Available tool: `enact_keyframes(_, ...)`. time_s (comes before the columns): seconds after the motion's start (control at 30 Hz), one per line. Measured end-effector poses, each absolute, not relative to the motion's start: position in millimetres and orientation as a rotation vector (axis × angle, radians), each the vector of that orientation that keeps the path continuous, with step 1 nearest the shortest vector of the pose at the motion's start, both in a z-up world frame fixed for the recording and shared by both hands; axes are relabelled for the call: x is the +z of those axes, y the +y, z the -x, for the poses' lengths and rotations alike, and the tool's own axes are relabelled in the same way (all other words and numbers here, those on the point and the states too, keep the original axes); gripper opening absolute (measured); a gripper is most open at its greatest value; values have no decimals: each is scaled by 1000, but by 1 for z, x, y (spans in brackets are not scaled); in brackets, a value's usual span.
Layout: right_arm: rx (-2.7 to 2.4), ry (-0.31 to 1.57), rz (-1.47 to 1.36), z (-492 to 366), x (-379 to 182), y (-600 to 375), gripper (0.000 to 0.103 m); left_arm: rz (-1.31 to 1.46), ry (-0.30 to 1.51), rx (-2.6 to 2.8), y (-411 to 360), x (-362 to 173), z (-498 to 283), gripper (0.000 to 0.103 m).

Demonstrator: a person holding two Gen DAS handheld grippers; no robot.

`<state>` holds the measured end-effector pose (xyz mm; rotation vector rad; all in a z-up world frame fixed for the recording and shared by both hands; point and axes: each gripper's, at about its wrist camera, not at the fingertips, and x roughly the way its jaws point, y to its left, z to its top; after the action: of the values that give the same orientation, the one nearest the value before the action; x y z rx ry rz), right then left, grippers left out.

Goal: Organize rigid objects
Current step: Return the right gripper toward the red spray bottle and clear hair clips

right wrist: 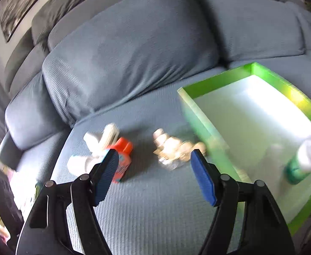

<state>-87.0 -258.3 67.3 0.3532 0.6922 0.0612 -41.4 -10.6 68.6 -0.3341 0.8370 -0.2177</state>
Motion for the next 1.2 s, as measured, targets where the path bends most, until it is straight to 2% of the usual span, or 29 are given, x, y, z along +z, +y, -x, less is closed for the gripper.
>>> enact_keyframes(0.43,158,936,-415,47,27,-211,71,336,843,-134,10,68,44,67)
enact_keyframes(0.73,97,948,-291,13,58,-191,71,378,809,-78,26,72,41,67)
enact_keyframes(0.9,105,1003,-379,-6,38,-195,71,375,775,-38,32,76,42,67)
enact_keyframes(1.0,75,1027,-380,-11,28,-193,73,429,802,-44,38,70,40,67)
enact_keyframes(1.2,93,1025,-352,-11,31,-181,71,430,856,-69,30,62,35,67)
